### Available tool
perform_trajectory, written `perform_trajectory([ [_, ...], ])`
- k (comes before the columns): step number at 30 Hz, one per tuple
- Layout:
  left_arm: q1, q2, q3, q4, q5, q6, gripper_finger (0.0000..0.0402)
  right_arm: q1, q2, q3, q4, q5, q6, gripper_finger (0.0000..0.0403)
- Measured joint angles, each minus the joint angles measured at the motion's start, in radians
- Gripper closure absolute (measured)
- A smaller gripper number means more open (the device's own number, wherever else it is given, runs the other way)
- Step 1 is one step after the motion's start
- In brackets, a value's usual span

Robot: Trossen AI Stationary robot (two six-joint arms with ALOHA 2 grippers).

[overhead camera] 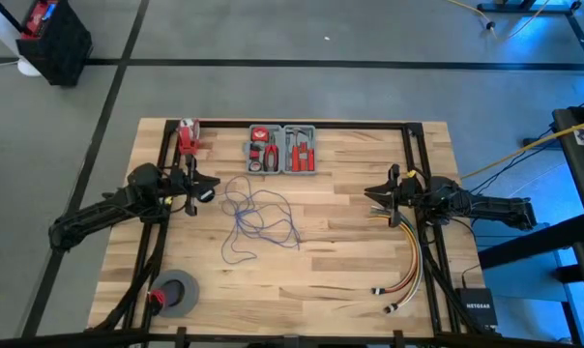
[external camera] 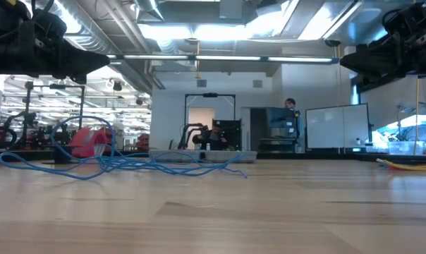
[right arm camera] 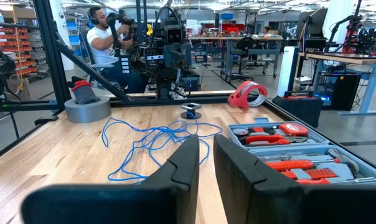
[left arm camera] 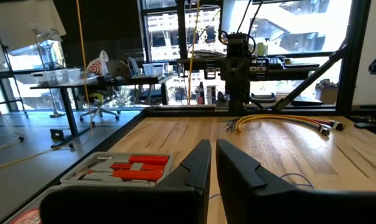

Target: Coil cords

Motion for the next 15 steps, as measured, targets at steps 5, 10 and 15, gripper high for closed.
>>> perform_trajectory([
  [5,0.0,0.0,0.0,0.0,0.0,0.0,0.0382,0.0,0.0,0.0,0.0,0.0,0.0,0.0349],
  [10,0.0,0.0,0.0,0.002,0.0,0.006,0.0382,0.0,0.0,0.0,0.008,0.0,0.0,0.0349],
  [15,0.0,0.0,0.0,0.007,0.0,-0.02,0.0382,0.0,0.0,0.0,0.03,0.004,0.0,0.0349],
])
